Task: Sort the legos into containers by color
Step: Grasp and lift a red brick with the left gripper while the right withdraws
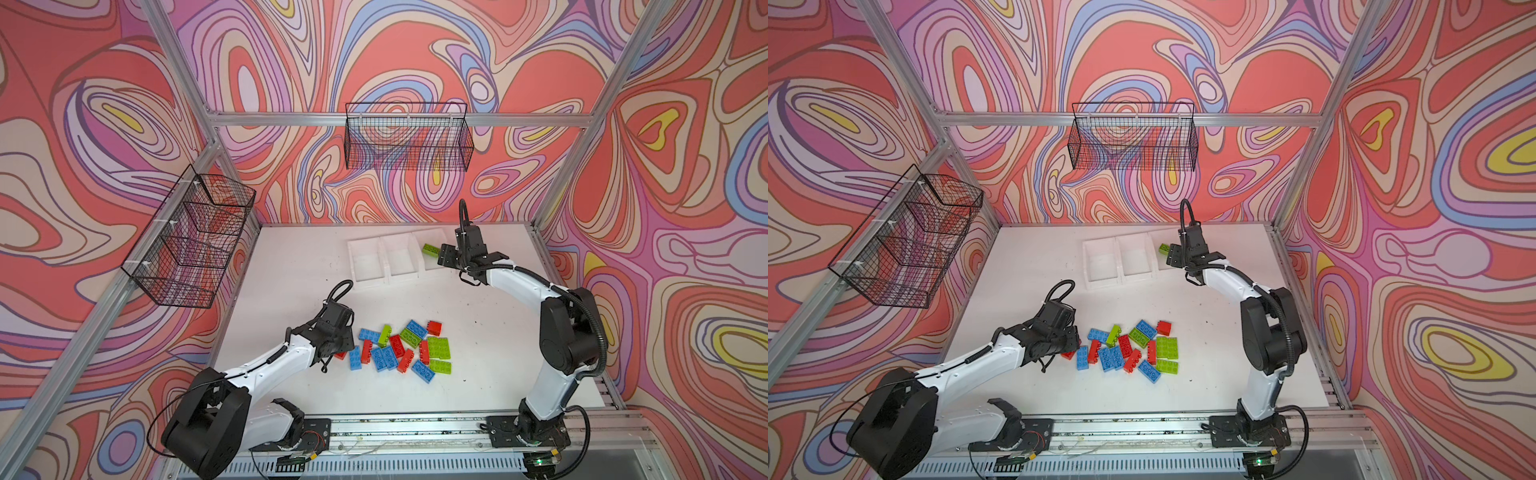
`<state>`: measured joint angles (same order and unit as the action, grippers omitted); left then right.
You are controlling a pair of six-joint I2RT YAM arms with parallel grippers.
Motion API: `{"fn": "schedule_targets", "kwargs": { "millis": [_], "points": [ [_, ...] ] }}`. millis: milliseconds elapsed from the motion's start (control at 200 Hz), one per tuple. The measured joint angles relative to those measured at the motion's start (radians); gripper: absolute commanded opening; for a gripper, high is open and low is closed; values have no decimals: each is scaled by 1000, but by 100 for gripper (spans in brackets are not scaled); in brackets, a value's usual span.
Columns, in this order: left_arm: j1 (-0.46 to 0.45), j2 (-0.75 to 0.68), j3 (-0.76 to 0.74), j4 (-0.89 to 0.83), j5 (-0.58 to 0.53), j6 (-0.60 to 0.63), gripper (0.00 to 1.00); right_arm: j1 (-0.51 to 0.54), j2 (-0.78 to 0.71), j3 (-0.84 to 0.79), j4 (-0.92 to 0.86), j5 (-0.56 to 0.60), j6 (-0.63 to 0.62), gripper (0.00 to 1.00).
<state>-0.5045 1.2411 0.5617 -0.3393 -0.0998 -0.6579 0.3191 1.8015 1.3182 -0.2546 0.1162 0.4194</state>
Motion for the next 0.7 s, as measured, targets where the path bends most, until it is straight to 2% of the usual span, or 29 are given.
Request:
{"fn": "schedule_targets", "kwargs": {
  "millis": [90, 301, 516, 701],
  "points": [
    [0, 4, 9, 2, 14, 19, 65, 0, -35, -20, -5, 2, 0, 79],
    [0, -22, 13, 8, 22, 45, 67, 0, -76, -29, -1, 5, 1, 78],
    [0, -21, 13, 16, 32, 52, 67, 0, -76, -44, -2, 5, 1, 78],
    [-1, 18, 12, 25, 42, 52, 63, 0, -76, -46, -2, 5, 1, 78]
  ]
}}
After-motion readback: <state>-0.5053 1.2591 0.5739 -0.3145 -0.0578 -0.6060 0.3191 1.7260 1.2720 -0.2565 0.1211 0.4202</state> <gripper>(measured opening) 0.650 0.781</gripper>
